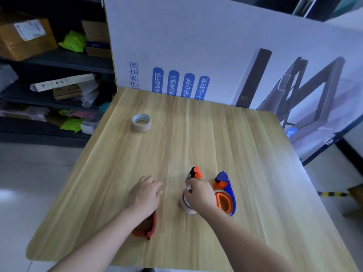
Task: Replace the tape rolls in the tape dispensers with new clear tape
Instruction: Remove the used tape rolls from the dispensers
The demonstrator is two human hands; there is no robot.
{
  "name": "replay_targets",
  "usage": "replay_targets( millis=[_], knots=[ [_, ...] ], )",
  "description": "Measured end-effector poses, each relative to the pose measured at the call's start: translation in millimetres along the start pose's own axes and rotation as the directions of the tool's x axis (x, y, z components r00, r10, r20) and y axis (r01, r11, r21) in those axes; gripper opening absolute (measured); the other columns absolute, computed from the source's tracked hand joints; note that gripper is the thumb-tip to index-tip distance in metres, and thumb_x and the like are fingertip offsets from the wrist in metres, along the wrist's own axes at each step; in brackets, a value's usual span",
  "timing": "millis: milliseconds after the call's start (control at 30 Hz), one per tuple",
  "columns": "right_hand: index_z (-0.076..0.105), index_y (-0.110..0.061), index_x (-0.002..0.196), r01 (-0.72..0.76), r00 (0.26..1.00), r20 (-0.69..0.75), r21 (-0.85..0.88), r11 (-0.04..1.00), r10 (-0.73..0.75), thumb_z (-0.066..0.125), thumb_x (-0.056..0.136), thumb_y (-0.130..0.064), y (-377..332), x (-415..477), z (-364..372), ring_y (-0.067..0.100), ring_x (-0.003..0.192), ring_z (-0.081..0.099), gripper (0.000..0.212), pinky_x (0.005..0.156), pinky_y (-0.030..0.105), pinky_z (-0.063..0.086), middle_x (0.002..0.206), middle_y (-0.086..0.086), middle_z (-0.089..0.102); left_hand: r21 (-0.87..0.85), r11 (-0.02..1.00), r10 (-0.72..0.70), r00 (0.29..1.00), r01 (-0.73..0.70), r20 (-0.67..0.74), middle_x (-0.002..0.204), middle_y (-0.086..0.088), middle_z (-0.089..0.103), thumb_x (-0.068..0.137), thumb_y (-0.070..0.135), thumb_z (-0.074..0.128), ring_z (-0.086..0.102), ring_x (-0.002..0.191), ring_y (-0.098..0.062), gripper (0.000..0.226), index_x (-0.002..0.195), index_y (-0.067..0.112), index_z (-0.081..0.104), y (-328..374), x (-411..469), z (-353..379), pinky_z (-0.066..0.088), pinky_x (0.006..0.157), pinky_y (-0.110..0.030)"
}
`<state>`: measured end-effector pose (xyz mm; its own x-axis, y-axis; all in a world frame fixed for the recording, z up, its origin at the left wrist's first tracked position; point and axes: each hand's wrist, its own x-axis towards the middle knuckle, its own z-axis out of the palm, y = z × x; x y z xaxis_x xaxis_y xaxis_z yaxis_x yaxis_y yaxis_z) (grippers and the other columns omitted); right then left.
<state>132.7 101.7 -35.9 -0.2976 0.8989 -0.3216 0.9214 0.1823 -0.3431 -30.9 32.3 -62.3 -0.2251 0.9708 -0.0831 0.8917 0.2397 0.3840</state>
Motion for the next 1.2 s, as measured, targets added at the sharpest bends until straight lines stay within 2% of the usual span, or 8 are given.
replay_targets(
  millis=[233,400,500,600,733,933,1067,1200],
  knots=[
    [0.055,-0.016,0.103,-0.188,0.980,0.061,-0.031,0.982,0.189,0.050,0.085,-0.016,45,5,-10,0.024,0.099,0.058,0.019,0.067,0.030,0.041,0.104,0.004,0.063,0.128,0.928,0.308,0.914,-0.349,0.264,0.124,0.001,0.052,0.089,0.037,0.056,0.043,0.121,-0.020,0.036,0.122,0.022,0.060,61,16,27,0.040,0.096,-0.035],
    [0.049,-0.019,0.068,-0.140,0.976,0.165,-0.024,0.990,0.142,0.045,0.087,-0.010,59,14,-15,0.021,0.074,0.051,0.021,0.045,0.025,0.029,0.068,-0.003,0.047,0.231,0.856,0.410,0.879,-0.463,0.244,0.104,0.003,0.063,0.071,0.058,0.065,0.054,0.105,-0.022,0.046,0.099,0.022,0.072,82,29,55,0.043,0.087,-0.035],
    [0.049,-0.023,0.063,-0.145,0.965,0.231,0.082,0.986,0.123,0.045,0.088,-0.015,71,24,-14,0.023,0.072,0.053,0.026,0.050,0.026,0.037,0.069,-0.002,0.053,0.183,0.929,0.268,0.926,-0.321,0.266,0.102,0.002,0.067,0.084,0.049,0.053,0.057,0.104,-0.022,0.033,0.096,0.023,0.067,98,29,66,0.036,0.092,-0.034],
    [0.059,-0.019,0.072,-0.134,0.966,0.246,0.227,0.965,0.076,0.048,0.089,-0.024,83,37,-21,0.020,0.068,0.052,0.021,0.058,0.029,0.040,0.071,0.000,0.057,-0.108,0.993,0.080,0.968,-0.056,0.238,0.074,0.002,0.063,0.081,0.042,0.056,0.060,0.079,-0.020,0.022,0.070,0.023,0.056,108,41,65,0.040,0.079,-0.030],
    [0.058,-0.015,0.070,-0.286,0.936,0.330,0.510,0.811,0.123,0.064,0.074,-0.053,92,54,-35,0.016,0.058,0.051,0.039,0.060,0.029,0.044,0.060,-0.001,0.051,-0.592,0.750,-0.098,0.935,0.294,0.341,0.053,0.010,0.049,0.057,0.033,0.076,0.044,0.055,-0.011,0.010,0.060,0.029,0.067,104,67,58,0.031,0.059,-0.027],
    [0.068,-0.005,0.087,-0.414,0.881,0.470,0.709,0.571,0.056,0.078,0.071,-0.040,89,72,-58,0.016,0.053,0.059,0.040,0.050,0.022,0.048,0.071,0.007,0.063,-0.745,0.524,-0.128,0.903,0.413,0.411,0.072,-0.003,0.062,0.055,0.020,0.082,0.055,0.072,-0.013,0.028,0.079,0.010,0.071,102,79,27,0.042,0.065,-0.019],
    [0.064,-0.009,0.081,-0.385,0.900,0.430,0.705,0.596,0.072,0.078,0.071,-0.038,72,83,-69,0.014,0.044,0.057,0.034,0.043,0.020,0.043,0.069,0.005,0.060,-0.776,0.485,-0.084,0.905,0.403,0.418,0.094,-0.012,0.073,0.070,0.020,0.077,0.062,0.088,-0.013,0.027,0.093,0.005,0.073,93,86,12,0.044,0.078,-0.019],
    [0.066,-0.009,0.083,-0.346,0.914,0.400,0.689,0.636,0.064,0.071,0.061,-0.039,58,85,-74,0.019,0.054,0.060,0.037,0.056,0.027,0.045,0.068,0.007,0.062,-0.748,0.552,-0.135,0.925,0.369,0.356,0.070,0.009,0.070,0.071,0.003,0.078,0.062,0.071,-0.003,0.016,0.079,0.017,0.074,87,91,1,0.045,0.071,-0.016]
  ],
)
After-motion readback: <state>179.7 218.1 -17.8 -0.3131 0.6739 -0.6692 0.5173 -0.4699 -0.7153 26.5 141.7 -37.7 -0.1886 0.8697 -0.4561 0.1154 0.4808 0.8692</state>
